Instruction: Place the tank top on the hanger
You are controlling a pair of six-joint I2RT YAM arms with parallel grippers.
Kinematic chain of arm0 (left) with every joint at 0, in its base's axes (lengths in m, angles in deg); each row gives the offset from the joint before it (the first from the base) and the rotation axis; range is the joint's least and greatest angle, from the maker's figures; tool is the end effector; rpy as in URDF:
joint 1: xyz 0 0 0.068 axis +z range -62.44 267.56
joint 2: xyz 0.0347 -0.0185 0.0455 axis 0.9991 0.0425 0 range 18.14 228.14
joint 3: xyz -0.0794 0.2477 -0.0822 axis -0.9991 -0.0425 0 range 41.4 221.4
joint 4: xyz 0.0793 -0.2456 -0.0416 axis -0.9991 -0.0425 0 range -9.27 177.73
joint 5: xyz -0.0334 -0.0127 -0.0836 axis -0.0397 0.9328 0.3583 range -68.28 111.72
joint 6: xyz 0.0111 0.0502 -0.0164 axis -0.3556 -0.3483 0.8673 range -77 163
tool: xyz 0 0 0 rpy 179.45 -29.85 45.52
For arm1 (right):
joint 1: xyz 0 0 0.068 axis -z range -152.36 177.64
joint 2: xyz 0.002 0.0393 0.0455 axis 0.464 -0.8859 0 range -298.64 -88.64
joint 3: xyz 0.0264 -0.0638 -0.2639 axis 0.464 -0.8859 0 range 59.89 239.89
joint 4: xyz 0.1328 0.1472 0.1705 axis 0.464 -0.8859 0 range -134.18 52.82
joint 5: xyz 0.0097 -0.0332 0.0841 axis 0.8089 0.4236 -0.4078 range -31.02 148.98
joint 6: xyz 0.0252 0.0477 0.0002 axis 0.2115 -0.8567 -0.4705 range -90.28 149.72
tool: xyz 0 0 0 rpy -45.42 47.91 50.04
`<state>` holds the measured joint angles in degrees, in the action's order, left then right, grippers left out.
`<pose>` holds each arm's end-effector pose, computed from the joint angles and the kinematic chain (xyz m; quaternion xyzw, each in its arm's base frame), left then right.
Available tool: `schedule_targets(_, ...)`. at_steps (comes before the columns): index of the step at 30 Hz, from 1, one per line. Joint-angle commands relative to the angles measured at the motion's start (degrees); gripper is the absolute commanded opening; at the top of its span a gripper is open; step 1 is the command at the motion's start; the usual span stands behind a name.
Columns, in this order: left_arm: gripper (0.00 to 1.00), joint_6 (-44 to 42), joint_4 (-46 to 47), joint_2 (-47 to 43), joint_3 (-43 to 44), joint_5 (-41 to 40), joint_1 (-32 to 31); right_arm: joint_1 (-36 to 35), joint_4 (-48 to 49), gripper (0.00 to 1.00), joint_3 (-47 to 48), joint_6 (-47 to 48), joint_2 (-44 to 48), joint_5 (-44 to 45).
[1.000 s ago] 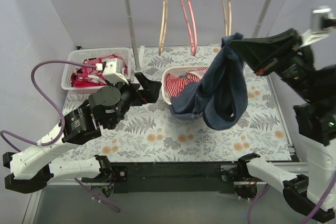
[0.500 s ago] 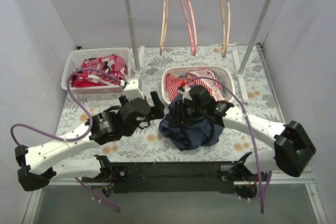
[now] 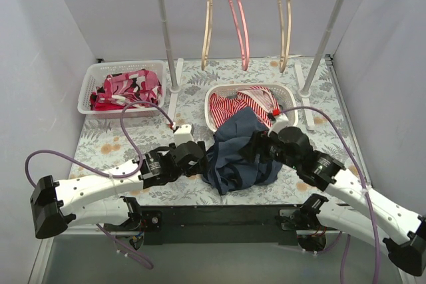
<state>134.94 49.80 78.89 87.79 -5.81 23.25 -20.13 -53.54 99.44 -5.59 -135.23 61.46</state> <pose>0.1049 -0.1801 0.2576 -0.2942 0.8742 -0.2609 0.2849 0.1286 0.1395 0.2913 -0.0789 0.8319 0.3505 0.4228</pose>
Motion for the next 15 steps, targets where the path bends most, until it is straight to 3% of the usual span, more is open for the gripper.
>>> schedule_targets(1, 0.58, -3.4, 9.9, -0.7, -4.3, 13.0, 0.1, -0.2, -6.8, 0.75, -8.2, -4.7, 8.4, 7.6)
schedule_targets(4, 0.53, -3.6, 15.1, 1.7, -6.4, 18.2, -0.5, -0.2, -6.3, 0.73, -13.7, -7.0, 11.5, 6.6)
schedule_targets(12, 0.49, -2.6, 20.2, 8.4, -5.8, 19.9, -2.8, -0.3, -3.0, 0.66, -19.9, -9.2, 10.0, 4.1)
schedule_targets(15, 0.41, -1.1, 19.8, 11.8, -6.0, 19.6, -3.2, -0.4, -1.4, 0.66, -20.9, -9.6, 9.6, 2.8)
